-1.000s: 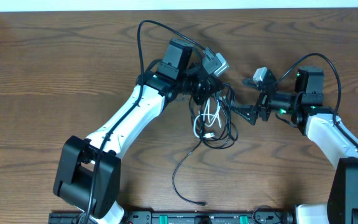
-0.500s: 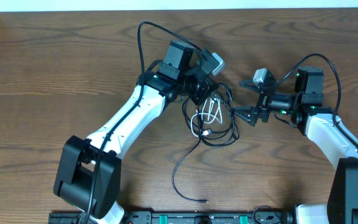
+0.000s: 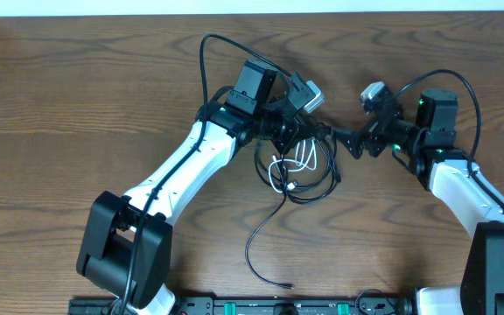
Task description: Untangle cables
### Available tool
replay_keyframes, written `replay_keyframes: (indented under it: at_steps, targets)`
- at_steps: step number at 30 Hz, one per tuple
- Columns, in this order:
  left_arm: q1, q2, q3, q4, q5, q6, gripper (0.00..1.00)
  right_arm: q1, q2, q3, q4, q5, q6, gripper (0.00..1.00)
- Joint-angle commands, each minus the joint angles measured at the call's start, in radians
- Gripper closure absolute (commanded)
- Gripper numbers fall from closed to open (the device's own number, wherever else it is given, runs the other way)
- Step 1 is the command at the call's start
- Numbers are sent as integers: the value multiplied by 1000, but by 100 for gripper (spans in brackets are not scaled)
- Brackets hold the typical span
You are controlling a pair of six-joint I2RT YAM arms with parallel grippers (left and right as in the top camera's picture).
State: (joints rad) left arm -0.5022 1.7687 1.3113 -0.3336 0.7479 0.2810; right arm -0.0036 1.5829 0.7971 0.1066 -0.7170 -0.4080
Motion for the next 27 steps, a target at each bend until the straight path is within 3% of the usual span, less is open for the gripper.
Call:
replay_keyframes:
  at_steps: [1, 10, 18, 22, 27]
  targets:
    - [-1, -24, 2, -2, 53, 2, 92, 4, -9, 3, 17, 112, 56, 1]
    - [-1, -24, 2, -1, 69, 2, 92, 4, -9, 3, 13, 103, 56, 1]
    - [-2, -24, 2, 22, 211, 2, 93, 4, -8, 3, 13, -110, -9, 1]
    - [0, -24, 2, 30, 148, 2, 92, 4, -8, 3, 2, -132, -8, 1]
    - [0, -24, 2, 41, -45, -37, 93, 4, -8, 3, -38, -144, -9, 1]
